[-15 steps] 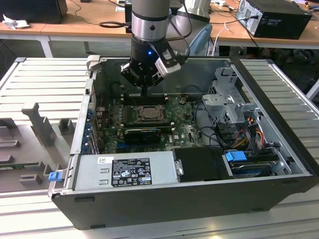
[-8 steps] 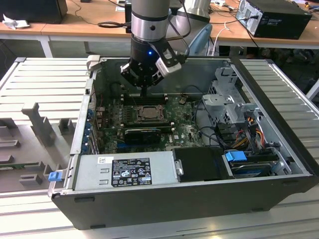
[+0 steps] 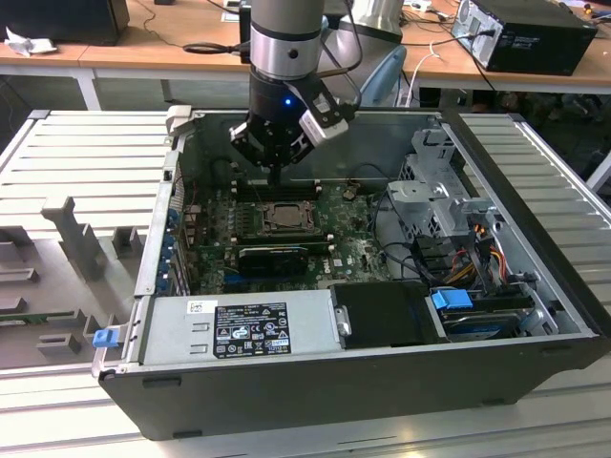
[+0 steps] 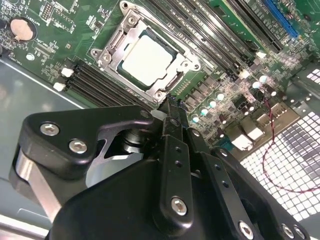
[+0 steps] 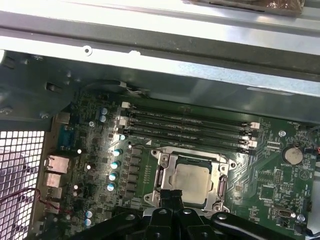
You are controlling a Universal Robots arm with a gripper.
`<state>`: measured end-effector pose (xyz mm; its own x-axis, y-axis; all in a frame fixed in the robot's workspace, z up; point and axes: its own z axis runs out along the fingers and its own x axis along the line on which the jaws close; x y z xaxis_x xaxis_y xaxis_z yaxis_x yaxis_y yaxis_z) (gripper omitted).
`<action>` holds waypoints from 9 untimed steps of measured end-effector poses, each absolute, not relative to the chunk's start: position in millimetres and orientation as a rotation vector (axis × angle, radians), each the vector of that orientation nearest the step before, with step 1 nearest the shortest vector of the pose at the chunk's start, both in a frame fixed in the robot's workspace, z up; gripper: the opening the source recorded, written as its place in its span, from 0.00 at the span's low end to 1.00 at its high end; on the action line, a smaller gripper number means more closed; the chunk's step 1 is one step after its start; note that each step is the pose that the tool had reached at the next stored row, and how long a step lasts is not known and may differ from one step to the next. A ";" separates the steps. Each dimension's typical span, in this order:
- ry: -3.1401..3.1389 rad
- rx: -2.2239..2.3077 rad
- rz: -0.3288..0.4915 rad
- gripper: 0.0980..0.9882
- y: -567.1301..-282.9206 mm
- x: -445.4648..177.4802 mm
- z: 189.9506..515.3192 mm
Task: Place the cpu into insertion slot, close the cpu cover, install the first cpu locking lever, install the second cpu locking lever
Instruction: 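Install the first cpu locking lever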
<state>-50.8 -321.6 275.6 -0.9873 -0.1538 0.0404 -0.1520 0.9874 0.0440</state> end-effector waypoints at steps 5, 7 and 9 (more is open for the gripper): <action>-3.087 0.253 -0.063 0.01 -321.7 -53.0 275.4; -3.086 0.265 -0.065 0.01 -321.6 -55.7 274.7; -3.086 0.270 -0.067 0.01 -321.7 -64.5 273.7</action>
<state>-64.5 -321.7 273.7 -0.9839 -0.1743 0.0396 -0.1725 0.9839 0.0468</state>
